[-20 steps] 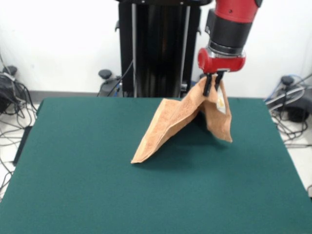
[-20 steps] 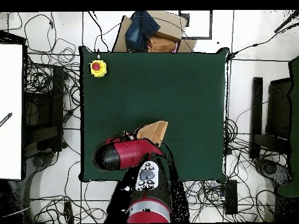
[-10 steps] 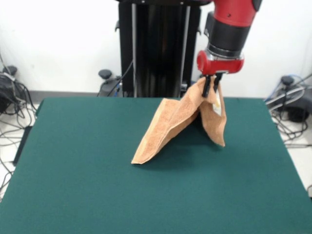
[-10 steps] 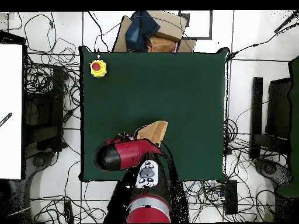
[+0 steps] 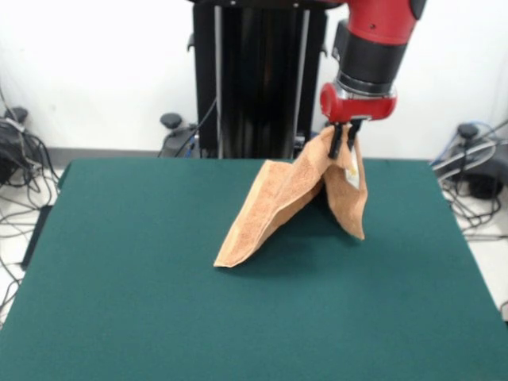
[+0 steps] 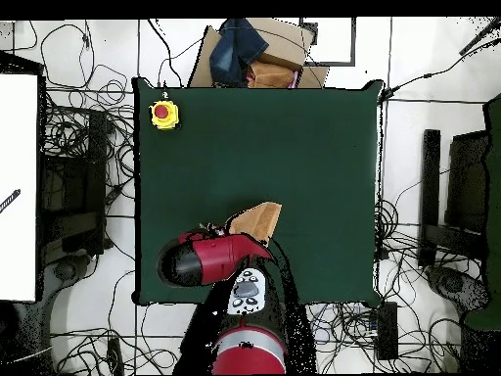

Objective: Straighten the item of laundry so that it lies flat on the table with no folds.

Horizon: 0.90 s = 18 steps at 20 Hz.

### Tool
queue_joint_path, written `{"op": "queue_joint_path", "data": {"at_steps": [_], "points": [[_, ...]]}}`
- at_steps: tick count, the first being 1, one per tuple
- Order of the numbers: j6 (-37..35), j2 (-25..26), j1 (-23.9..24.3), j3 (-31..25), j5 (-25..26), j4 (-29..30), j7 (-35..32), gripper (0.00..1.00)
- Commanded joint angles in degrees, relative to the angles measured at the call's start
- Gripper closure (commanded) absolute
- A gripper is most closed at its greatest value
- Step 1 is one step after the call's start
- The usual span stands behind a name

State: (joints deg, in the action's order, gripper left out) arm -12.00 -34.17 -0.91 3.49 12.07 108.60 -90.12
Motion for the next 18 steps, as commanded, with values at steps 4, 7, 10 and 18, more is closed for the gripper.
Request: {"op": "queue_joint_path", "data": {"at_steps": [4, 7, 10, 18], "points": [[-1.43, 1.08, -0.72, 0.14, -2.37, -1.30, -10.92, 1.00], [-1.47, 1.15, -0.64, -0.04, -2.29, -1.51, -10.69, 1.00], [-1.69, 1.25, -0.48, -0.27, -2.31, -1.63, -10.50, 1.00], [-1.82, 1.23, -0.36, -0.29, -2.35, -1.56, -10.48, 1.00]]}}
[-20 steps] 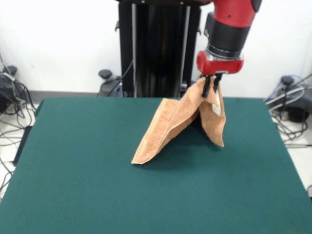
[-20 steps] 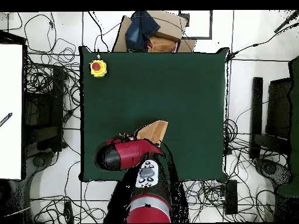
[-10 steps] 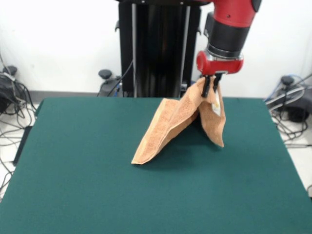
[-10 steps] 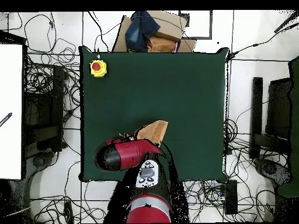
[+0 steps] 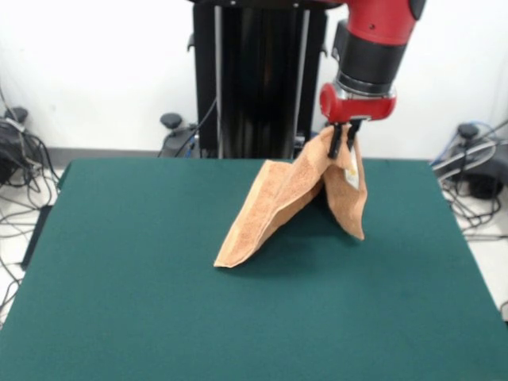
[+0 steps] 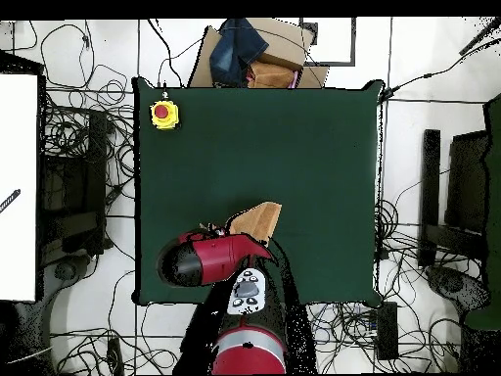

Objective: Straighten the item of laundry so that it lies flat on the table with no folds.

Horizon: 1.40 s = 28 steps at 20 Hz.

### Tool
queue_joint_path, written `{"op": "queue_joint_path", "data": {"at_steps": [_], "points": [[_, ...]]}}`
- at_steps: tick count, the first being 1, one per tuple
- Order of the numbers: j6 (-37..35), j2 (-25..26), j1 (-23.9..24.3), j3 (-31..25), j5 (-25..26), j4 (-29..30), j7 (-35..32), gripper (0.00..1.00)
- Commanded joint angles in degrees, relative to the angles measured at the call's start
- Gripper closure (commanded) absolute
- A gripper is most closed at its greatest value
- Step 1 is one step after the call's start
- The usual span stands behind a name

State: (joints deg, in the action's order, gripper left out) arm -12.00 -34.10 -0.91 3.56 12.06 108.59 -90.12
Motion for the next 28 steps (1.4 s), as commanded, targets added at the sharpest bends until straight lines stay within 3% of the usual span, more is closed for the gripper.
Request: {"op": "queue_joint_path", "data": {"at_steps": [1, 19, 20, 28], "points": [[-1.97, 1.16, -0.33, -0.40, -2.38, -1.65, -10.43, 1.00], [-3.74, 1.34, -0.14, -0.76, -2.93, -2.93, -10.03, 1.00], [-3.80, 1.34, -0.09, -0.76, -2.91, -2.96, -9.98, 0.00], [-4.41, 0.92, 0.24, -0.91, -2.91, -2.03, -9.78, 0.00]]}}
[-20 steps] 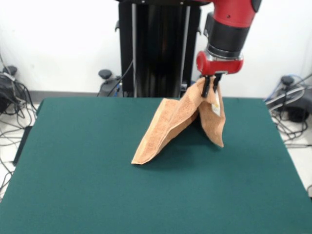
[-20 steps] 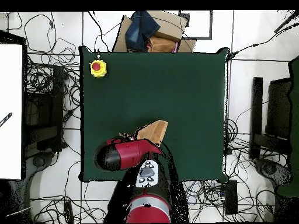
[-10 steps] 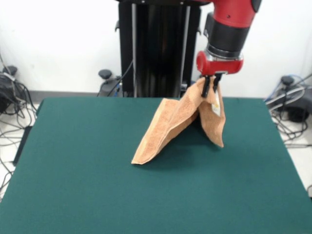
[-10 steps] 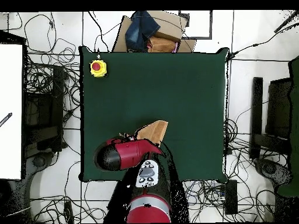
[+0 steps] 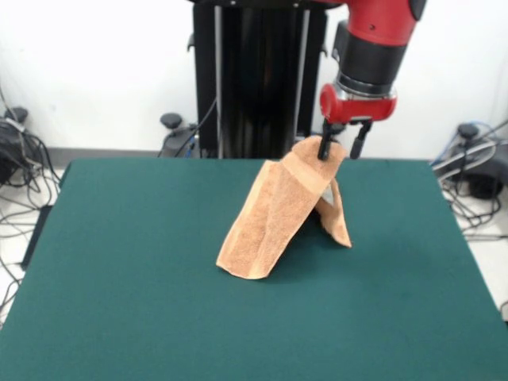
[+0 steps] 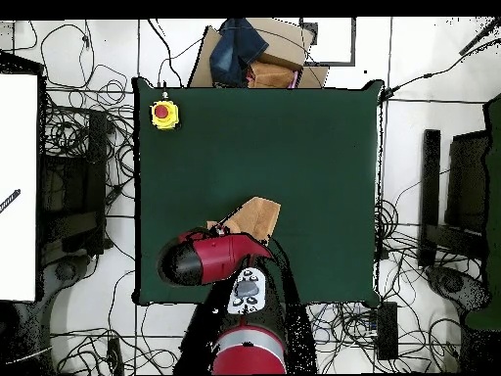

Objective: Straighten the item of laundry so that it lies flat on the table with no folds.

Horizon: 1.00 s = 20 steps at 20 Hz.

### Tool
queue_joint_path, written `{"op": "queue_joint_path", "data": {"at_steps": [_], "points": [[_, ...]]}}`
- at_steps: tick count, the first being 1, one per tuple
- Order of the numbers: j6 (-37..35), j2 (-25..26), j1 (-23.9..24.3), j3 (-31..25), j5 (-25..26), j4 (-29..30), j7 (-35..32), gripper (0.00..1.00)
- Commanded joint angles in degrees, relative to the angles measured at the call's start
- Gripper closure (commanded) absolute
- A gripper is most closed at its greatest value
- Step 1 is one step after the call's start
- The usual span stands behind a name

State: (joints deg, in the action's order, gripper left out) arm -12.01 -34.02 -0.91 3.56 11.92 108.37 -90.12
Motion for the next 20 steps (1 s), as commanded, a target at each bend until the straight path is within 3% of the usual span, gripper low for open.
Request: {"op": "queue_joint_path", "data": {"at_steps": [1, 11, 20], "points": [[-4.42, 0.77, 0.21, -0.88, -2.76, -1.71, -9.80, 0.00], [-0.69, 1.05, 0.37, -0.67, -1.50, -1.03, -9.83, 0.00], [-4.67, -1.16, 0.01, -0.92, -2.41, -2.09, -9.14, 0.00]]}}
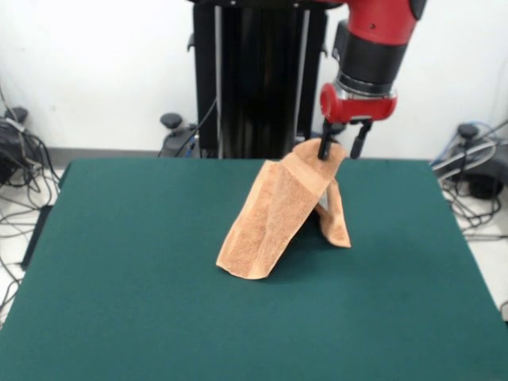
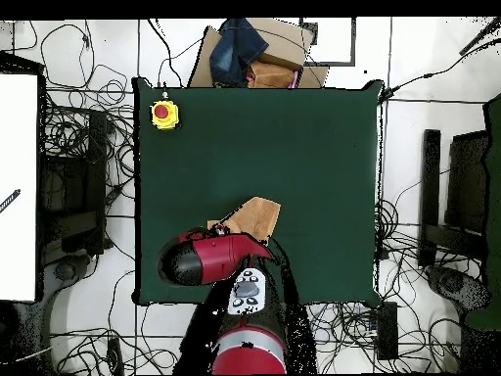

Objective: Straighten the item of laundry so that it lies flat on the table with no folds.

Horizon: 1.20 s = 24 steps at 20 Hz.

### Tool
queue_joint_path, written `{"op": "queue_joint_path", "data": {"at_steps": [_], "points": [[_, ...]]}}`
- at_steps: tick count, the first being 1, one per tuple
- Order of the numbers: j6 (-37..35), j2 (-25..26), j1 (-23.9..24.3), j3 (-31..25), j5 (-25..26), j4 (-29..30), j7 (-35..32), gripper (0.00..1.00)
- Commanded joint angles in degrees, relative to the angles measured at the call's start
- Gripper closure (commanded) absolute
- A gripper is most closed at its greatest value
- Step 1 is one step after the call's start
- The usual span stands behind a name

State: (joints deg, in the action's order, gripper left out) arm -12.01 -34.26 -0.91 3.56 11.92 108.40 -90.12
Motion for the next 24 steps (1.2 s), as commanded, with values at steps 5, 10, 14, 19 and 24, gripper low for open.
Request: {"op": "queue_joint_path", "data": {"at_steps": [5, 10, 14, 19, 24], "points": [[-12.22, -4.43, 0.26, -1.55, -3.61, -4.03, -7.38, 0.00], [-15.27, -5.85, 0.77, -1.90, -3.14, -5.03, -6.50, 0.00], [-15.35, -6.33, 1.18, -2.19, -2.33, -4.75, -6.78, 0.00], [-14.09, -5.61, 1.87, -2.96, -1.82, -5.30, -6.95, 0.00], [-12.68, -6.39, 2.38, -3.05, -1.21, -3.60, -6.91, 0.00]]}}
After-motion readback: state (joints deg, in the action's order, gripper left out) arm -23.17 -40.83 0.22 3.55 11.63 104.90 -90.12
